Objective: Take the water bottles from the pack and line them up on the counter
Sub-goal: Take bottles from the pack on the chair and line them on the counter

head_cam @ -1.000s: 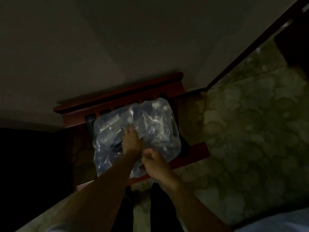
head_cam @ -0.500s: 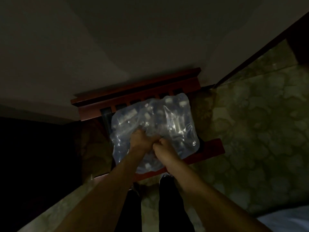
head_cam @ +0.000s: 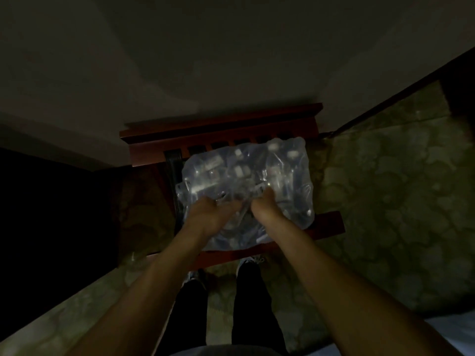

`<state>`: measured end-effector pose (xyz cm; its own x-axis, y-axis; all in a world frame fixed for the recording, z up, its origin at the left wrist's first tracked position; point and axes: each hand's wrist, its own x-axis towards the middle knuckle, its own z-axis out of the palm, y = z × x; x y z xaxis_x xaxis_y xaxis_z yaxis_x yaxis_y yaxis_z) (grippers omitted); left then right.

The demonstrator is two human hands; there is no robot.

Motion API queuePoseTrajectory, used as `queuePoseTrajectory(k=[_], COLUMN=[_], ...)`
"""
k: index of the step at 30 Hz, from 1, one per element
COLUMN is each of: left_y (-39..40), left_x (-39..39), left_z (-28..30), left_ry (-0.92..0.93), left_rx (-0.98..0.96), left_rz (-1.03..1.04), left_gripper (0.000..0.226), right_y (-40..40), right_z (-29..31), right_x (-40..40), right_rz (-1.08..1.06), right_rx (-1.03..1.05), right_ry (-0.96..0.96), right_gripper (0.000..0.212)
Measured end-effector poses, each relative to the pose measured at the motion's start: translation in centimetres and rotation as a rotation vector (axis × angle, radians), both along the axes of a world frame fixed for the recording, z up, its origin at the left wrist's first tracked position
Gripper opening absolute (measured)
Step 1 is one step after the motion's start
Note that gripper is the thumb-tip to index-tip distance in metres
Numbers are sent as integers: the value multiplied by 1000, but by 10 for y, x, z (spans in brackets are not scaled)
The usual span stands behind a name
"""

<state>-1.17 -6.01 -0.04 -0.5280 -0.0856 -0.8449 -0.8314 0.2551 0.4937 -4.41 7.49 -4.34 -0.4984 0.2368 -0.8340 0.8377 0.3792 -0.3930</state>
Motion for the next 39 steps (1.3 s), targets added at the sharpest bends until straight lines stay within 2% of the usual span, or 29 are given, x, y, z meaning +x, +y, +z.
queuePoseTrajectory(k=[2, 6, 8, 10, 12, 15, 16, 19, 21, 24, 26, 29, 32, 34, 37, 39], left_y=[-13, -37, -42, -47, -51, -60, -63, -70, -71, -71, -73, -77, -86, -90, -93, -95], left_x=[13, 41, 54, 66, 75, 83, 85, 89, 89, 87, 84, 79, 76, 74, 68, 64], left_z=[3, 24, 34, 43, 50, 51, 51, 50, 51, 53, 58, 67, 72, 77, 80, 86], left_ry=[-5, -3, 13, 44, 78, 67, 57, 69, 75, 61, 57, 47, 24, 26, 56, 94], left_rx=[15, 89, 126, 152, 153, 175, 183, 197, 201, 177, 186, 237, 289, 317, 333, 336], left_rz=[75, 171, 184, 186, 196, 253, 258, 263, 269, 304, 285, 272, 304, 309, 340, 310], left_gripper=[29, 42, 48, 47, 44, 46, 44, 41, 25, 21, 21, 44, 59, 70, 51, 47], right_y=[0, -3, -13, -22, -24, -10, -4, 7, 7, -3, -14, -32, -44, -47, -49, -53], right_z=[-9, -25, -28, -33, -40, -47, -49, -45, -45, -32, -25, -11, 11, 32, 65, 89], right_x=[2, -2, -8, -12, -16, -21, -22, -20, -20, -23, -27, -22, -10, -2, 7, 11], right_rz=[97, 271, 289, 274, 270, 289, 277, 242, 250, 222, 126, 5, -241, -350, -401, -380], right_rx=[31, 177, 241, 338, 452, 447, 410, 341, 411, 395, 387, 214, 18, -51, -108, -139], right_ry=[-39, -96, -110, -108, -116, -118, -150, -205, -173, -127, -106, -136, -128, -138, -174, -189], right_gripper=[64, 86, 101, 106, 97, 52, 44, 45, 47, 19, 31, 52, 49, 55, 64, 57])
